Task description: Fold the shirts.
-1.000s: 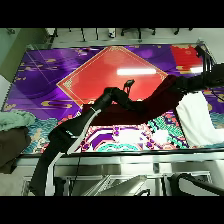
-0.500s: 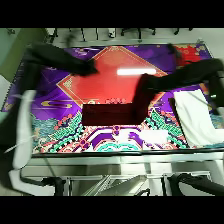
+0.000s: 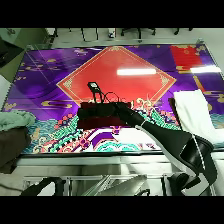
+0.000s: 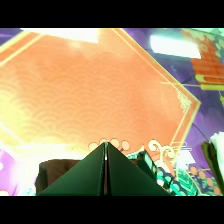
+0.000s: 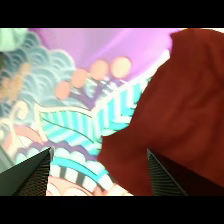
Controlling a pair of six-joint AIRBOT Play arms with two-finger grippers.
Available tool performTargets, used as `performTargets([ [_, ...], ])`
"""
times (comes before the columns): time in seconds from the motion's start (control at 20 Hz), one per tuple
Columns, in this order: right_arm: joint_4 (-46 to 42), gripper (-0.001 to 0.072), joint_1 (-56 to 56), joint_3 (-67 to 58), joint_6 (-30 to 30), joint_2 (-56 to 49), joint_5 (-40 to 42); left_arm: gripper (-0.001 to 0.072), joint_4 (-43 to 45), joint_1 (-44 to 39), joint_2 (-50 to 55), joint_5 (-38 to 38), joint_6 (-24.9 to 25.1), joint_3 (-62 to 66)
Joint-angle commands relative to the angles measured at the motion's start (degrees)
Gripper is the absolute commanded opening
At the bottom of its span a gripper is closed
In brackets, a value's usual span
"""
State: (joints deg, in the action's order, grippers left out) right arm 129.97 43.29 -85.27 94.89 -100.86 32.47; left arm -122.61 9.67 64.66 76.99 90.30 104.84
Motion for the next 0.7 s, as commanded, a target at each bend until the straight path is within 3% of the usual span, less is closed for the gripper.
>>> performTargets([
  [0.0,-3.82,0.0648,-8.39,-0.79,-0.26,2.32,10.91,0.0013,0.00,1.07,-7.13,-5.53,1.44,-9.25],
  [0.3,-4.31,0.0654,-34.99,0.68,-1.73,6.14,35.58,0.0013,-0.13,1.18,-12.35,-10.69,1.49,-18.86],
  [0.65,2.62,0.0647,-36.61,7.23,0.04,-2.93,34.97,0.0013,0.02,1.18,-16.20,-10.88,1.49,-24.48],
])
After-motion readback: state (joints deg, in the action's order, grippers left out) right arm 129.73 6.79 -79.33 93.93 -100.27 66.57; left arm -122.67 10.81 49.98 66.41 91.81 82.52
